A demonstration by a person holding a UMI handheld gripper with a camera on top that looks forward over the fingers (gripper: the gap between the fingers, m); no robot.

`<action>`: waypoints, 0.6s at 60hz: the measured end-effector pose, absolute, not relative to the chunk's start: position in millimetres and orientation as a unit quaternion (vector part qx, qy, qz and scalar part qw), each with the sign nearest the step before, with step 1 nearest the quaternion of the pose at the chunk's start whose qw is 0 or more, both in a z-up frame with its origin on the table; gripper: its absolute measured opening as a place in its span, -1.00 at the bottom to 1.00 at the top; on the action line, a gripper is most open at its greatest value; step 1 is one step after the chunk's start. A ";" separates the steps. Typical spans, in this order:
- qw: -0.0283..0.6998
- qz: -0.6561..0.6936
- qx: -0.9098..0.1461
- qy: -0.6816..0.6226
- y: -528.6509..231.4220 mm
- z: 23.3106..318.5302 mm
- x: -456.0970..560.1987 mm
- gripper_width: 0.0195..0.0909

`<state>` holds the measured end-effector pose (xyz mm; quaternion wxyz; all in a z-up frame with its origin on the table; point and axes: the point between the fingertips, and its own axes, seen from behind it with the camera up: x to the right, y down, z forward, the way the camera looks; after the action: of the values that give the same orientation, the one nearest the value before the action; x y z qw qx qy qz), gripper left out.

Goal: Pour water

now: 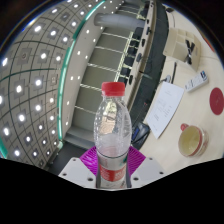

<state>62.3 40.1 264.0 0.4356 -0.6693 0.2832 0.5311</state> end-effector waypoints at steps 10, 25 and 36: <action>0.579 0.349 -0.724 0.138 52.4 300.9 138.0 -0.59; 0.646 0.087 -0.759 -0.012 68.2 259.7 248.7 -0.59; 0.608 0.028 -0.793 -0.024 75.8 163.6 291.4 -0.59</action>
<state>291.4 75.8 163.6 0.6081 -0.7930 -0.0239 0.0277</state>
